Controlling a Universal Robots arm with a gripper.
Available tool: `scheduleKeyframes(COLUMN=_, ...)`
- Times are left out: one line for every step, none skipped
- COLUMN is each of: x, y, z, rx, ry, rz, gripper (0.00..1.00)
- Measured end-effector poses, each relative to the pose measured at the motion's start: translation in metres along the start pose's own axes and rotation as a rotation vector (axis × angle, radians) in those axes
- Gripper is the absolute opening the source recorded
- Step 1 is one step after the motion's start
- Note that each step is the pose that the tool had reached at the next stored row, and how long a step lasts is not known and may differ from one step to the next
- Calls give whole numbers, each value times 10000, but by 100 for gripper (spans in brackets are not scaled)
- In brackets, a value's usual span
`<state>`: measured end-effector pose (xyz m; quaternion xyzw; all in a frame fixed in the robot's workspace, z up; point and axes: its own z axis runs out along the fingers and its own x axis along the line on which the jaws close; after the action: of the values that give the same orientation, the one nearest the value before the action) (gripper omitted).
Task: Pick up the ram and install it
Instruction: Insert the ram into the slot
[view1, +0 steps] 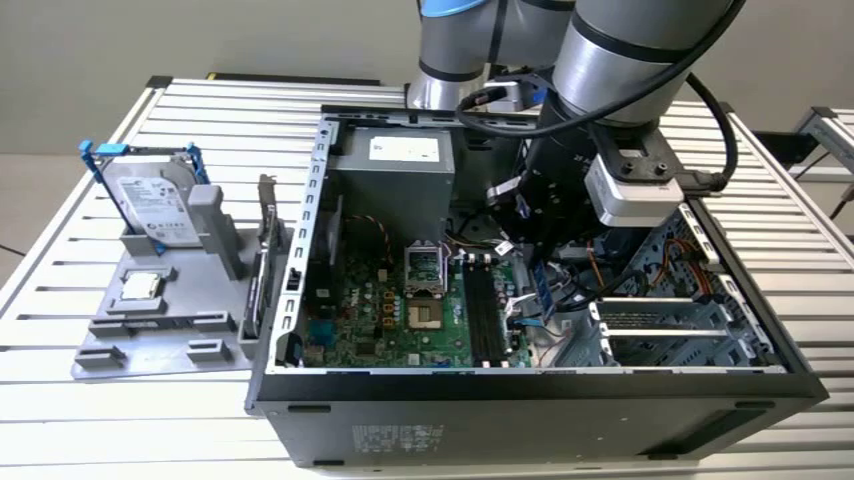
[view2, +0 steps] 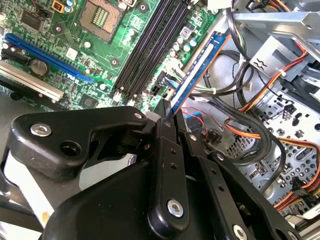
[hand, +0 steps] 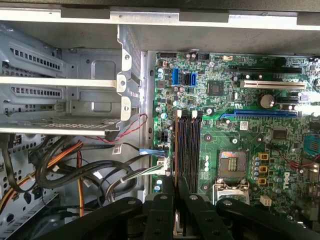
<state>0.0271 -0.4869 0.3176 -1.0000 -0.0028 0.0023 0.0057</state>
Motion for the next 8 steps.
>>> scheduleKeyframes(x=0, y=0, z=2, rx=0, ry=0, rz=0, gripper=0)
scheduleKeyframes(x=0, y=0, z=3, rx=-1, ry=0, rz=0, gripper=0)
scheduleKeyframes(x=0, y=0, z=4, rx=-1, ry=0, rz=0, gripper=0)
scheduleKeyframes(x=0, y=0, z=6, rx=0, ry=0, rz=0, gripper=0)
scheduleKeyframes(x=0, y=0, z=7, rx=-1, ry=0, rz=0, gripper=0)
scheduleKeyframes(x=0, y=0, z=9, rx=-1, ry=0, rz=0, gripper=0)
scheduleKeyframes(x=0, y=0, z=10, rx=0, ry=0, rz=0, gripper=0)
scheduleKeyframes(x=0, y=0, z=12, rx=-1, ry=0, rz=0, gripper=0)
